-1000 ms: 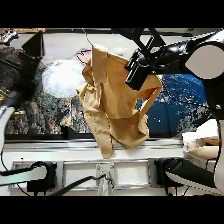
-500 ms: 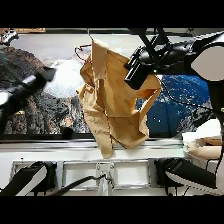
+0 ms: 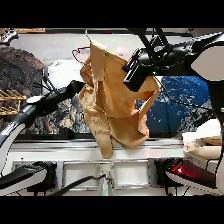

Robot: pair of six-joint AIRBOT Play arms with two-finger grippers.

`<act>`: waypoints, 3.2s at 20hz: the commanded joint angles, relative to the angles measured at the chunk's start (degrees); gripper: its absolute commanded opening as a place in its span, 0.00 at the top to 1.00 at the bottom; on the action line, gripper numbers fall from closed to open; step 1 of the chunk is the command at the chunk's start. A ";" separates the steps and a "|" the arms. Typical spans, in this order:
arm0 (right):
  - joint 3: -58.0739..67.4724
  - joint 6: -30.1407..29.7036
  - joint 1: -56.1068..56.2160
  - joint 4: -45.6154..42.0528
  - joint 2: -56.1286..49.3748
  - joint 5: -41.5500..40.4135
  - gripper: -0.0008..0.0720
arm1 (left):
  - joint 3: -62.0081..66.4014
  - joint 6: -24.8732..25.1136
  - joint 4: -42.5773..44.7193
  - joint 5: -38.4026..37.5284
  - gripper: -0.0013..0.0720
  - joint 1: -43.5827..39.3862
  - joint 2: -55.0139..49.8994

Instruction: Fold the clothes and pants, and hang the long-sleeved shirts on hangers.

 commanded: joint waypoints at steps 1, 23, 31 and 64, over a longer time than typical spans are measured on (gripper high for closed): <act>0.02 1.01 0.04 0.85 0.24 1.09 0.95 | 3.72 6.80 -7.19 -2.14 0.34 -1.22 -6.12; 0.17 4.96 -3.02 -7.65 3.23 8.87 0.95 | 16.22 8.22 -0.24 -32.09 0.97 17.07 5.60; 0.20 9.18 -5.75 -9.70 3.30 1.95 0.95 | 16.15 7.61 12.98 -32.52 0.97 13.94 22.93; 12.24 52.26 -57.00 -39.43 8.31 -16.26 0.95 | 10.03 -7.65 28.81 -34.32 0.21 8.09 23.63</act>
